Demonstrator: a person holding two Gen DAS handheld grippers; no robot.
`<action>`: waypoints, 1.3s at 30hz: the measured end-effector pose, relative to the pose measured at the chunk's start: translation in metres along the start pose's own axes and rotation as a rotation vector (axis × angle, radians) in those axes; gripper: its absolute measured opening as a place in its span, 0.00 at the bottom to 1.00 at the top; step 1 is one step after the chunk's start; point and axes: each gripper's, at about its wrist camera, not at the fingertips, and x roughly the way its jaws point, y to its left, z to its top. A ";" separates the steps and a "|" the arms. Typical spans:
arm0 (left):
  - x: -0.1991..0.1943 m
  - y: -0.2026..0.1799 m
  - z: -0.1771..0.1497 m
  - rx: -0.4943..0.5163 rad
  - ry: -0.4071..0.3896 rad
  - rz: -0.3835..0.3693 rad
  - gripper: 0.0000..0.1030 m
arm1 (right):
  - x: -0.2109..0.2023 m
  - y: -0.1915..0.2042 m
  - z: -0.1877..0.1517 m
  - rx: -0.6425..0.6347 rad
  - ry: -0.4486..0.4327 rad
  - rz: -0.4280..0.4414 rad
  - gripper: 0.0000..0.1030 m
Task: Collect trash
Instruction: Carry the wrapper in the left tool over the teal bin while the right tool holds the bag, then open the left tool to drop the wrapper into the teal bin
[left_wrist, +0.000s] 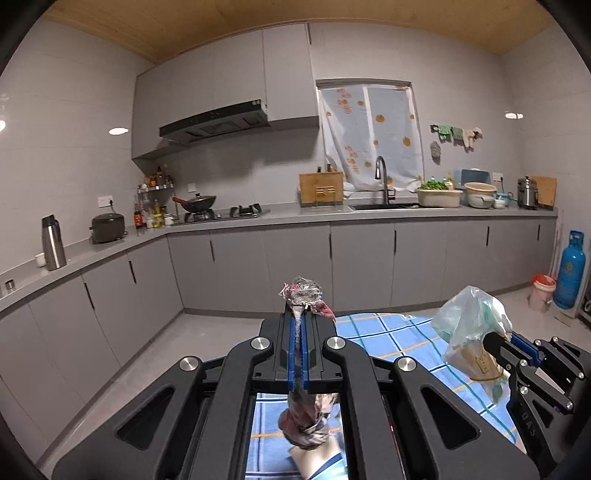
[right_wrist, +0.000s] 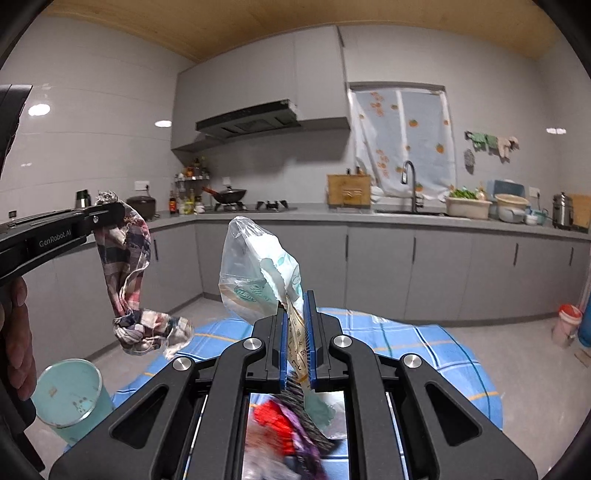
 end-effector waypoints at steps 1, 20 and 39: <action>-0.003 0.004 0.000 -0.002 -0.001 0.007 0.02 | 0.001 0.004 0.003 -0.002 -0.002 0.013 0.09; -0.049 0.122 -0.058 -0.113 0.126 0.258 0.02 | 0.020 0.100 0.029 -0.036 0.018 0.247 0.09; -0.068 0.228 -0.104 -0.223 0.257 0.447 0.02 | 0.041 0.215 0.033 -0.074 0.067 0.487 0.09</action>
